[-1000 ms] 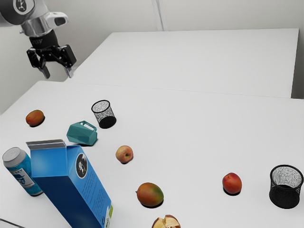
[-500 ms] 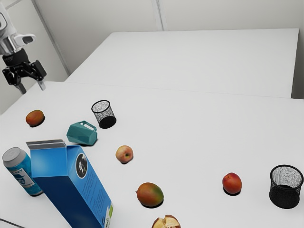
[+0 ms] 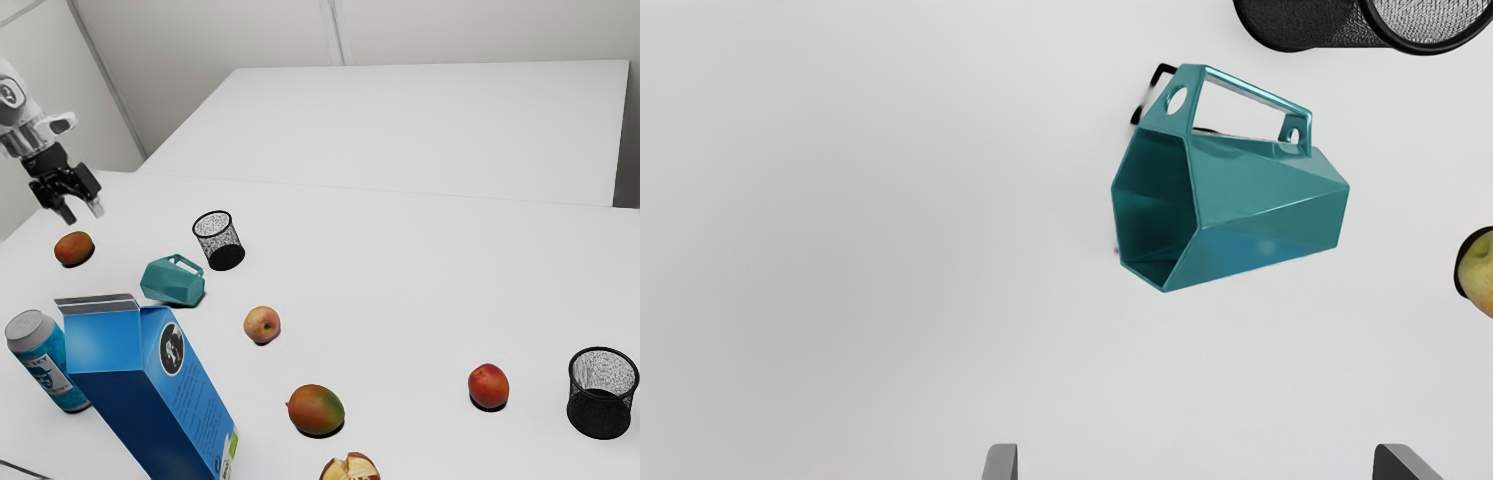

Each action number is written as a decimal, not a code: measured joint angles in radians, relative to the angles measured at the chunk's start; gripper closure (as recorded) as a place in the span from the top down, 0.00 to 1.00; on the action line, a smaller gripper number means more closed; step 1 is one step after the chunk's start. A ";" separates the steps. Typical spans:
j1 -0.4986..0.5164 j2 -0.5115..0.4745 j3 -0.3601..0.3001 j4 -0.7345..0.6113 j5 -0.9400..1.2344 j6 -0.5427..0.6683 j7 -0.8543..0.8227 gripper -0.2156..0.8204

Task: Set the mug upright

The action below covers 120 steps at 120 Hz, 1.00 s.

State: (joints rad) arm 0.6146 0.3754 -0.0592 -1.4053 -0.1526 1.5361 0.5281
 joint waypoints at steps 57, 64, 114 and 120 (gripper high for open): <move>0.021 0.040 -0.003 -0.135 -0.212 0.167 0.248 0.76; 0.022 0.037 -0.003 -0.156 -0.235 0.183 0.271 0.76; 0.046 0.042 -0.002 -0.287 -0.426 0.239 0.403 0.76; 0.046 0.045 -0.002 -0.293 -0.437 0.242 0.414 0.76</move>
State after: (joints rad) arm 0.6609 0.4200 -0.0613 -1.6982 -0.5892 1.7776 0.9416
